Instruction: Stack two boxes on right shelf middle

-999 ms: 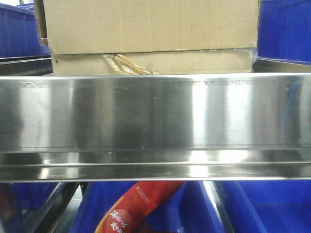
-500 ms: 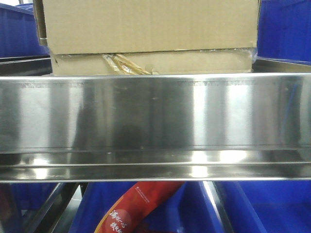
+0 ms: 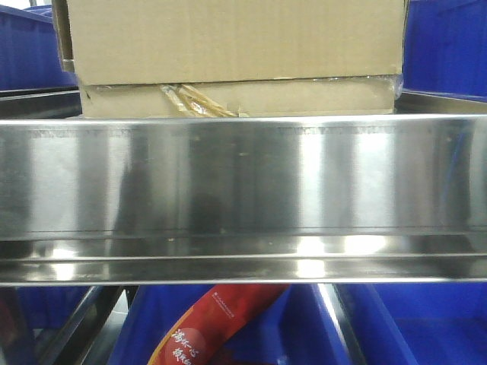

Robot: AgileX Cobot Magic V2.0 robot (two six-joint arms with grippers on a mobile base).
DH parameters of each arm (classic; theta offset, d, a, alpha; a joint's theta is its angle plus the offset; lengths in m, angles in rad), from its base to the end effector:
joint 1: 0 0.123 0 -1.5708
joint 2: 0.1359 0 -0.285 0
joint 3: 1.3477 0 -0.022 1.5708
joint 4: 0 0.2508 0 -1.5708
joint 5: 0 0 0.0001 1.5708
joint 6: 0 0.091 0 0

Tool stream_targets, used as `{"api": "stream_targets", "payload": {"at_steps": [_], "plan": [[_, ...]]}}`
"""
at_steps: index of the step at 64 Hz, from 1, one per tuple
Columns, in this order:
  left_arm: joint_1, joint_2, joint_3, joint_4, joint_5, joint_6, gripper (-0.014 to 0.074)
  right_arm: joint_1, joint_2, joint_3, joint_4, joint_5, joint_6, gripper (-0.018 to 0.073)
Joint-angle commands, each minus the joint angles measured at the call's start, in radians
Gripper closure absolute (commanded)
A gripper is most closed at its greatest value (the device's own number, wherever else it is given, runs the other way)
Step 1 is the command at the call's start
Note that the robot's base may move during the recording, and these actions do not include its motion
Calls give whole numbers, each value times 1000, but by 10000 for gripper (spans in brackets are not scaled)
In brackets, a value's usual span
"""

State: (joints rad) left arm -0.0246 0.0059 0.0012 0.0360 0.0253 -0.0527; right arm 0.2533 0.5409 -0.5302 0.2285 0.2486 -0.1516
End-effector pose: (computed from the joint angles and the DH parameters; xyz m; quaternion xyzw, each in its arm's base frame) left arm 0.0569 -0.0013 0.2102 0.0024 0.6875 -0.0147 0.7261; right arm 0.1108 0.0339 0.3275 -0.0877 0.7581 0.1250 0.6340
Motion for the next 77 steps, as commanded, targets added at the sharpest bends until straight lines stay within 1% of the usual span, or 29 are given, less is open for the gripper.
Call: {"api": "stream_targets", "payload": {"at_steps": [1,5,9,15,20,25,29,36,43,52,57,60,77], "plan": [[4,-6,-1,-6,-19,1,707,-3,-5,1,-8,-25,-6,712],[4,-6,-1,-6,-19,1,707,-3,-5,7,-18,-27,-6,712],[4,-6,-1,-6,-19,1,707,-3,-17,20,-55,-24,-6,712],[4,-6,-1,-6,-19,1,707,-27,-69,64,-89,-43,22,712],[4,-6,-1,-6,-19,1,707,-71,-148,116,-96,-70,39,712],[4,-6,-1,-6,-19,1,707,-128,-234,186,-130,-91,68,712],[4,-6,-1,-6,-19,1,707,-165,-306,238,-130,-107,73,712],[4,-6,-1,-6,-19,1,707,-201,-430,353,-128,-122,75,712],[4,-6,-1,-6,-19,1,707,-205,-541,443,-126,-134,75,712],[4,-6,-1,-6,-19,1,707,-207,-541,528,-120,-189,75,712],[4,-6,-1,-6,-19,1,707,-207,-541,530,-109,-227,75,712],[4,-6,-1,-6,-19,1,707,-207,-541,530,-106,-210,75,712],[4,-6,-1,-6,-19,1,707,-207,-541,530,-106,-210,75,712]]}}
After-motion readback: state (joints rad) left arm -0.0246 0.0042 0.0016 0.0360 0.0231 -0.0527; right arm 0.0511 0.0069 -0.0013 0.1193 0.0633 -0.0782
